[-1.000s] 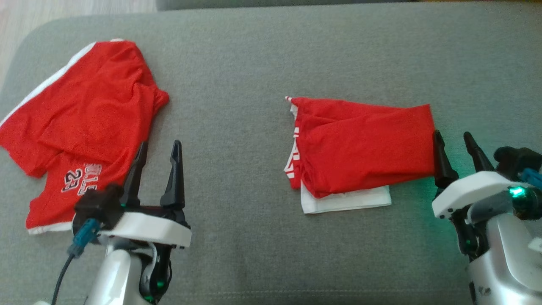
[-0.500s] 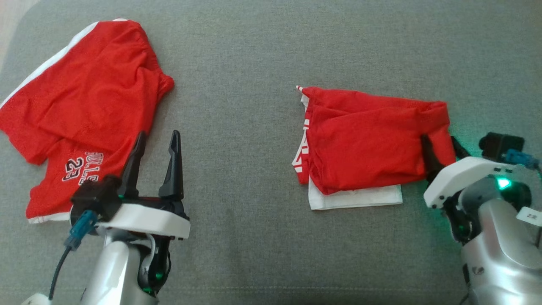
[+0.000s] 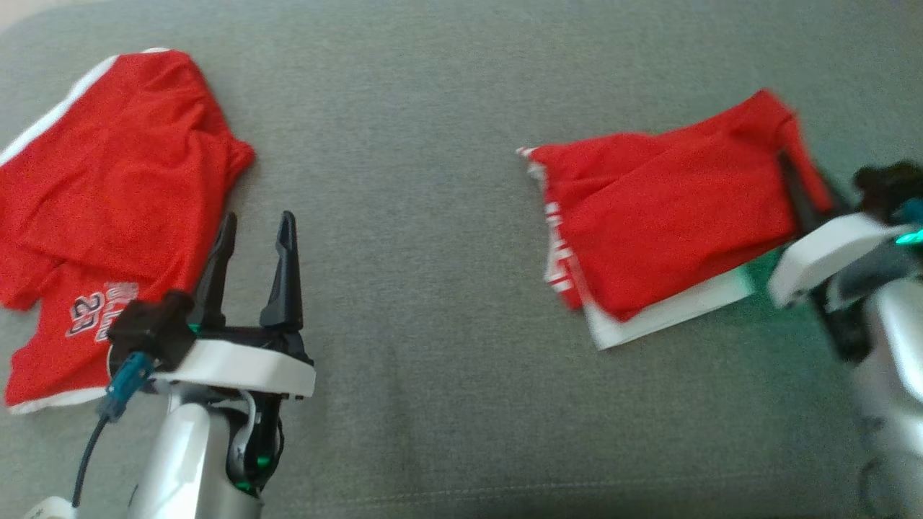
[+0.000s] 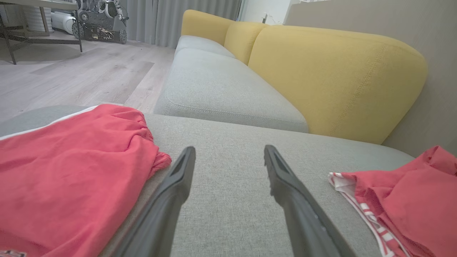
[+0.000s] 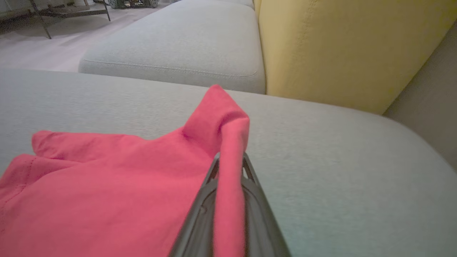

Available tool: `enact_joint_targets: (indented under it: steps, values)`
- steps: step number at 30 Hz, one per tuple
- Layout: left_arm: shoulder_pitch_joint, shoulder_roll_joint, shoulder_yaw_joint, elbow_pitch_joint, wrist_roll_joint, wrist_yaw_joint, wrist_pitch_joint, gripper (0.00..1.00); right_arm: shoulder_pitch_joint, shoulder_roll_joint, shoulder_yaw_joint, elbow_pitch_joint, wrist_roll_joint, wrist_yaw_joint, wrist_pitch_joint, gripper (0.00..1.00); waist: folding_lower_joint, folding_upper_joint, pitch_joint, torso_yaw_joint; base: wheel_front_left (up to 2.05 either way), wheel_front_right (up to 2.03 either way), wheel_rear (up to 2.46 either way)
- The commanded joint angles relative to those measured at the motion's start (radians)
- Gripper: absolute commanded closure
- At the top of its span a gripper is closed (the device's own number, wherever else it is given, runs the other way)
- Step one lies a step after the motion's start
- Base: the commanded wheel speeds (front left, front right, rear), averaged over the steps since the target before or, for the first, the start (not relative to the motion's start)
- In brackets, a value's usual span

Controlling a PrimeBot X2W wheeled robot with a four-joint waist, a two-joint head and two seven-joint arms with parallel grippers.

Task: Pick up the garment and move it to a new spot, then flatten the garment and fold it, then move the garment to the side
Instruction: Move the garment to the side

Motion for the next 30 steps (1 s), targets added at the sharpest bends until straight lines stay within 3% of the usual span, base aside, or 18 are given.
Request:
enact_joint_targets:
  steps: [1, 3, 9, 11, 19, 24, 25, 26, 27, 30]
  values:
    - [-0.033, 0.008, 0.042, -0.040, -0.009, -0.007, -0.008, 0.00, -0.041, -0.058, 0.021, -0.041, -0.009, -0.001, -0.002, 1.00, -0.0001, 0.0000, 0.012, -0.022, 0.00, 0.00, 0.00]
    - [-0.040, 0.008, 0.044, -0.041, -0.004, -0.013, -0.008, 0.00, -0.058, -0.141, 0.014, -0.033, -0.002, -0.001, 0.016, 1.00, -0.0001, 0.0000, 0.028, -0.038, 0.00, 0.00, 0.00]
    - [-0.059, 0.008, 0.046, -0.050, 0.002, -0.022, -0.008, 0.00, -0.107, -0.236, -0.114, 0.053, 0.041, -0.001, 0.070, 1.00, -0.0001, 0.0000, 0.066, -0.056, 0.00, 0.00, 0.00]
    - [-0.064, 0.008, 0.046, -0.052, 0.004, -0.026, -0.008, 0.00, -0.130, -0.212, -0.132, 0.066, 0.049, -0.001, 0.088, 1.00, -0.0001, 0.0000, 0.078, -0.056, 0.00, 0.00, 0.00]
    - [-0.076, 0.008, 0.064, -0.053, 0.012, -0.037, -0.008, 0.00, -0.202, -0.150, -0.323, 0.117, -0.126, -0.001, 0.109, 1.00, -0.0001, 0.0000, 0.111, -0.043, 0.00, 0.00, 0.00]
    - [-0.073, 0.008, 0.074, -0.050, 0.008, -0.040, -0.008, 0.00, -0.205, -0.127, -0.339, 0.112, -0.152, -0.001, 0.111, 1.00, -0.0001, 0.0000, 0.111, -0.041, 0.00, 0.00, 0.00]
    - [-0.072, 0.008, 0.075, -0.048, 0.007, -0.041, -0.008, 0.00, -0.204, -0.121, -0.341, 0.112, -0.150, -0.001, 0.112, 0.88, -0.0001, 0.0000, 0.109, -0.041, 0.00, 0.00, 0.00]
    - [-0.070, 0.008, 0.077, -0.047, 0.007, -0.041, -0.008, 0.00, -0.203, -0.112, -0.341, 0.111, -0.143, -0.001, 0.113, 0.63, -0.0001, 0.0000, 0.107, -0.042, 0.00, 0.00, 0.00]
    - [-0.069, 0.008, 0.078, -0.046, 0.006, -0.041, -0.008, 0.00, -0.203, -0.103, -0.345, 0.107, -0.132, -0.001, 0.112, 0.00, -0.0001, 0.0000, 0.105, -0.044, 0.00, 0.00, 0.00]
    - [-0.064, 0.008, 0.078, -0.039, 0.004, -0.042, -0.008, 0.00, -0.202, -0.091, -0.333, 0.088, -0.118, -0.001, 0.117, 0.00, -0.0001, 0.0000, 0.094, -0.048, 0.00, 0.00, 0.00]
